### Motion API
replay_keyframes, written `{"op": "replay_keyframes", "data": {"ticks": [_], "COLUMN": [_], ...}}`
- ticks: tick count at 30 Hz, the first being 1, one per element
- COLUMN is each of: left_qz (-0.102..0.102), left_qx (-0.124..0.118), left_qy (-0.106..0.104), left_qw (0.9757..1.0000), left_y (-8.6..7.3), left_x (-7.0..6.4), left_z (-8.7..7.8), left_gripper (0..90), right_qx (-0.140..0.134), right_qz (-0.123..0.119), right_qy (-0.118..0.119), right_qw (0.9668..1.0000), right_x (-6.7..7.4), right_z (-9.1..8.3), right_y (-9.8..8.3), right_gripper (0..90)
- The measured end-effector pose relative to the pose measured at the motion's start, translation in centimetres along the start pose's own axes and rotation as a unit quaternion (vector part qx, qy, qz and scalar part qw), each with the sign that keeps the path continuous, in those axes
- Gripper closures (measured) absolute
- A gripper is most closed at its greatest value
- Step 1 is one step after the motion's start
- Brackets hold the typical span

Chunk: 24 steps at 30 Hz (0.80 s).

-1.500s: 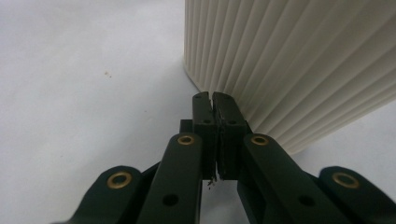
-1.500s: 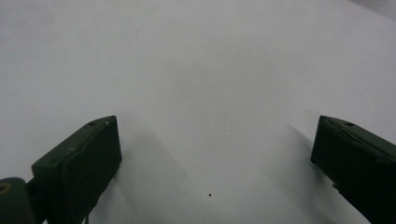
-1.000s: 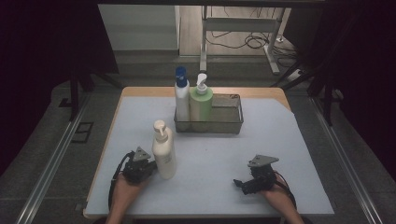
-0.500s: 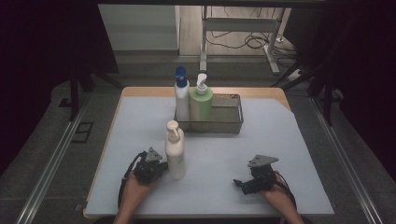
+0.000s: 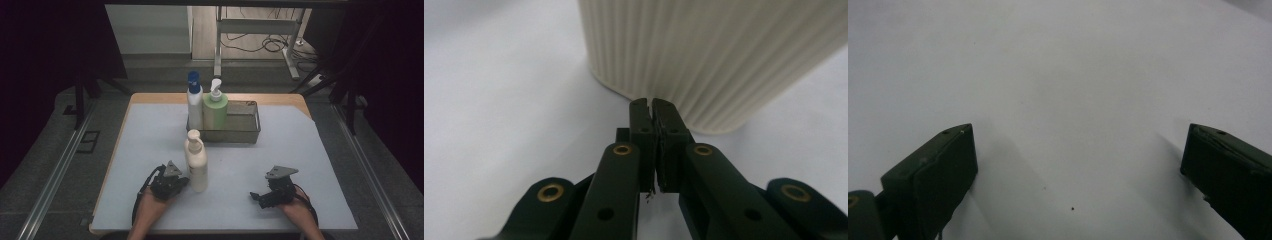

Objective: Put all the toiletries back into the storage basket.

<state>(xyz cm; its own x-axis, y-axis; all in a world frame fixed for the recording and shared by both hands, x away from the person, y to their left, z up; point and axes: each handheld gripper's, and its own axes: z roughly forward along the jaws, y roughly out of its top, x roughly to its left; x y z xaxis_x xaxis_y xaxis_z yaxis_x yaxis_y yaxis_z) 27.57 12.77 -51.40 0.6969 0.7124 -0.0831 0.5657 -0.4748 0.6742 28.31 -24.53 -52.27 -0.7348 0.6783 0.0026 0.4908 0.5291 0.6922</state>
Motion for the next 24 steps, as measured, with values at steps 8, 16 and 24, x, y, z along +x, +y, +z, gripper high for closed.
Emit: {"op": "replay_keyframes", "data": {"ticks": [8,16,24], "left_qz": [0.009,0.015,0.017], "left_qx": [0.0,-0.001,-0.005], "left_qy": [-0.016,-0.028,-0.034], "left_qw": [0.9998,0.9995,0.9993], "left_y": [0.6,1.4,2.0], "left_x": [-0.9,-1.7,-2.3], "left_z": [0.7,1.6,2.2], "left_gripper": [86.4,85.8,85.1], "right_qx": [-0.001,-0.001,-0.001], "right_qz": [0.0,0.0,0.001], "right_qy": [-0.001,-0.001,0.0], "right_qw": [1.0,1.0,1.0], "right_x": [0.0,0.0,0.0], "right_z": [0.0,0.0,0.0], "right_y": [0.0,0.0,0.0], "right_gripper": [1.3,1.3,1.3]}}
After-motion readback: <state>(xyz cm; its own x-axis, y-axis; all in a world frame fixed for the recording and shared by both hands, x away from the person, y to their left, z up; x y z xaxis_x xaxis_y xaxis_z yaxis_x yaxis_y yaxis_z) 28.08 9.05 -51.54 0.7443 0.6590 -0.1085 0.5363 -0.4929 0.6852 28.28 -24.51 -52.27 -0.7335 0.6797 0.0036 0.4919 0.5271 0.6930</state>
